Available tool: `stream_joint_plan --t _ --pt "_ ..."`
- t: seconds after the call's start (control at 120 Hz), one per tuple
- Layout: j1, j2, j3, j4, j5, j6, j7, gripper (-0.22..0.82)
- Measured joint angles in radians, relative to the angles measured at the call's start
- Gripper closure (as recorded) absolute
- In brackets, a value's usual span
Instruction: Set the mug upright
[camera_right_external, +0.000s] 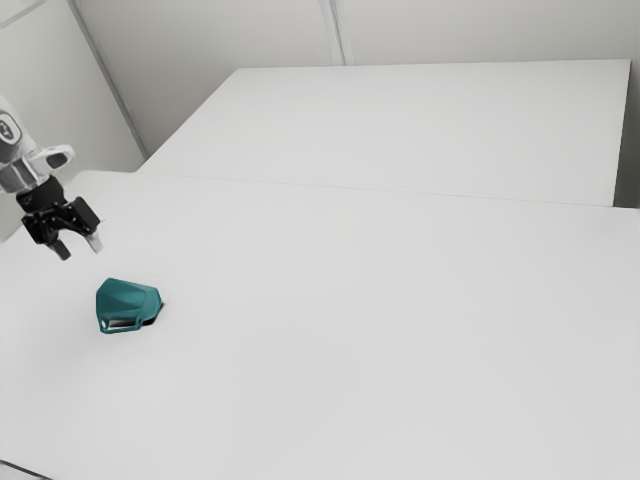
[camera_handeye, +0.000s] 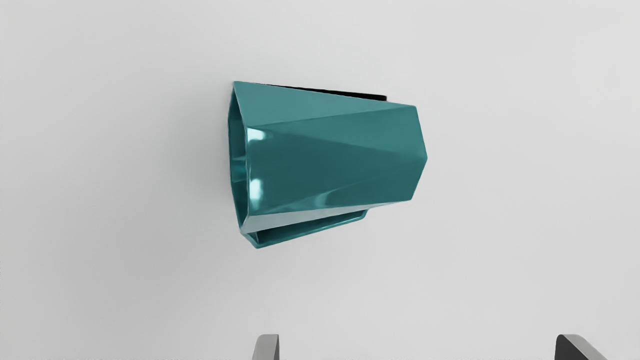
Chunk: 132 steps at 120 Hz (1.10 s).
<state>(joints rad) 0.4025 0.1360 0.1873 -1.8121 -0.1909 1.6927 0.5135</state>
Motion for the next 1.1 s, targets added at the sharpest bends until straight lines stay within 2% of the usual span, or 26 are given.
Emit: stream_joint_plan --t 0.508,0.625,1.008,1.1 --pt "0.153 0.327 -0.019 0.229 -0.169 -0.162 0.185 0.0" --pt "0.199 0.388 -0.053 0.258 -0.217 -0.192 0.229 0.0" --pt "0.24 0.459 -0.086 0.299 -0.331 -0.246 0.344 0.0" --pt "0.244 0.462 -0.086 0.297 -0.346 -0.253 0.361 0.04"
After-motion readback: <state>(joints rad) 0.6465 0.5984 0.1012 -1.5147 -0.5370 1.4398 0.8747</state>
